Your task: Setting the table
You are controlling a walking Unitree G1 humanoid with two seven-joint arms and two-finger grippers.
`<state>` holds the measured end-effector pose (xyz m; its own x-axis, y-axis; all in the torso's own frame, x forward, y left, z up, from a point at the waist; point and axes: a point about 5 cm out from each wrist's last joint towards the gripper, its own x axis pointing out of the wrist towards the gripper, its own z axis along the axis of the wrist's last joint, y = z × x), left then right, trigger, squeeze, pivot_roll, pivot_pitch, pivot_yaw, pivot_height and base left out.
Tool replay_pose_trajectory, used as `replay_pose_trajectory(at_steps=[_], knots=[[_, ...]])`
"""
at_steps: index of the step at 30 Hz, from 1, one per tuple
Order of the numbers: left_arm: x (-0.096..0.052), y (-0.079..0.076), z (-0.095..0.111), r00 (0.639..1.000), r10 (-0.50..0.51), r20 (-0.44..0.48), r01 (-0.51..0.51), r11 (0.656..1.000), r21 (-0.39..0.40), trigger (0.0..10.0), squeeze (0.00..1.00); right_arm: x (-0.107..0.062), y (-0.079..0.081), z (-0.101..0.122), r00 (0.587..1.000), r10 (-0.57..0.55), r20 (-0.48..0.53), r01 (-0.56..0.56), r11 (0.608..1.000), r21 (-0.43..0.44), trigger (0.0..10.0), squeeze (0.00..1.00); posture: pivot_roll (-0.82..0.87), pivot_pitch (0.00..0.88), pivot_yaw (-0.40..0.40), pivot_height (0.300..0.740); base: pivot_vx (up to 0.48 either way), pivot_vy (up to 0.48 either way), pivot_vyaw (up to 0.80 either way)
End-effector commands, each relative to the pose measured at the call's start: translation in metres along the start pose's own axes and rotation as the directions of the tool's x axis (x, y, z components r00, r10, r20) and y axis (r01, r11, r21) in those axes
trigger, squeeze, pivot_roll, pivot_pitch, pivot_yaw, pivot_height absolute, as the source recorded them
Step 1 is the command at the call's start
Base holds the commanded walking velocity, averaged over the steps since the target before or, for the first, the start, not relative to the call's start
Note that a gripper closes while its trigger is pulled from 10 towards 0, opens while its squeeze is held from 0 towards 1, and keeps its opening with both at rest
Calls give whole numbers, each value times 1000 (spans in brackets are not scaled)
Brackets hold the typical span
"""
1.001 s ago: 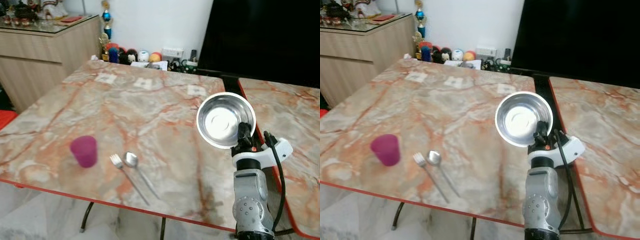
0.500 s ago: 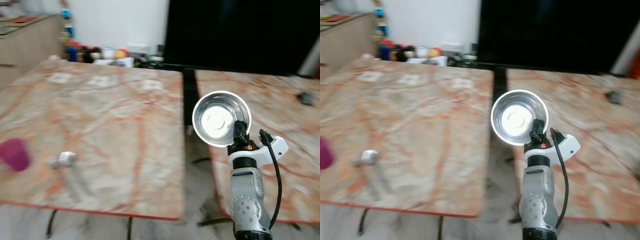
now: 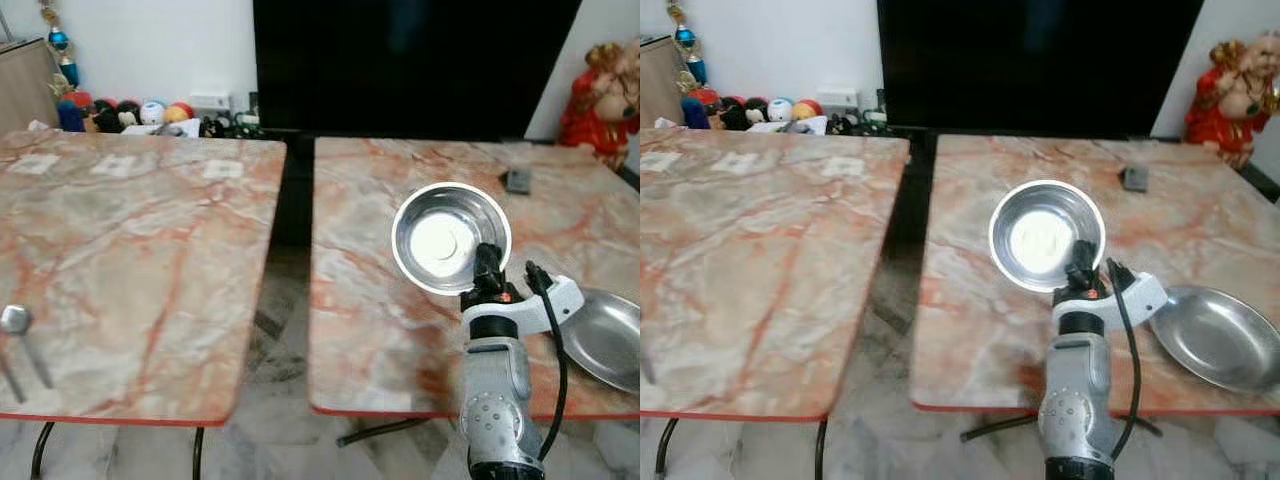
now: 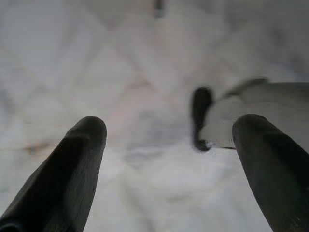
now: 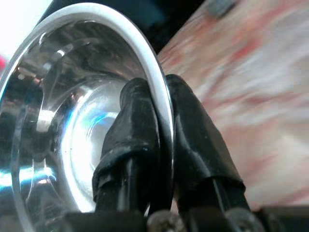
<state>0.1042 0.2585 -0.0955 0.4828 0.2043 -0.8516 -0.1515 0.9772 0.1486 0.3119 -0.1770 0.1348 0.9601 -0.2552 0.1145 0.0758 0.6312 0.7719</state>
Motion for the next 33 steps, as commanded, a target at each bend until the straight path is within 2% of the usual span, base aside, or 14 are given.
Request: replay_pose_trajectory(at_steps=[1, 6, 11, 13, 15, 21, 25, 29, 33], knots=[[1, 0, 2, 1000, 0, 0, 0, 1000, 8, 10000, 0, -6, 3, -8, 1000, -9, -11, 10, 1000, 26, 10000, 0, 53, 0, -27, 740, 0, -420, 0], [5, -22, 13, 1000, -25, 15, 24, 1000, 15, 10000, 0, -6, -1, -8, 999, -39, -9, 39, 999, 8, 10000, 0, 51, 0, -27, 740, 0, -422, 0], [6, -26, 13, 1000, -26, 15, 26, 999, 20, 10000, 0, -6, -8, -5, 996, -91, 8, 91, 996, -18, 10000, 0, 51, 0, -28, 740, 0, -392, 0], [5, -23, 11, 1000, -19, 11, 19, 1000, 18, 10000, 0, -8, -16, -1, 986, -163, 36, 165, 985, -50, 10000, 0, 52, 0, -28, 740, 0, 0, 0], [3, -12, 6, 1000, -5, 4, 5, 1000, 13, 10000, 0, -11, -27, 6, 967, -245, 74, 251, 965, -81, 10000, 0, 50, 0, -29, 740, 0, 0, 0], [0, 3, 2, 1000, 10, 0, -10, 1000, 11, 10000, 0, -12, -39, 13, 935, -338, 104, 351, 926, -140, 10000, 0, 42, 0, -23, 740, 0, 0, 0], [2, -2, 5, 1000, 4, 9, -4, 1000, 13, 10000, 0, -6, -39, 8, 933, -352, 68, 359, 922, -146, 10000, 0, 44, 0, -21, 740, 0, 0, 0], [5, -20, 14, 1000, -15, 24, 15, 1000, 18, 10000, 0, 1, -33, 0, 935, -353, 30, 353, 922, -157, 10000, 0, 48, 0, -20, 740, 0, 0, 0], [7, -28, 19, 999, -21, 31, 21, 1000, 20, 10000, 0, 6, -28, -3, 934, -356, 24, 355, 922, -152, 10000, 0, 49, 0, -19, 740, 0, 0, 0]])
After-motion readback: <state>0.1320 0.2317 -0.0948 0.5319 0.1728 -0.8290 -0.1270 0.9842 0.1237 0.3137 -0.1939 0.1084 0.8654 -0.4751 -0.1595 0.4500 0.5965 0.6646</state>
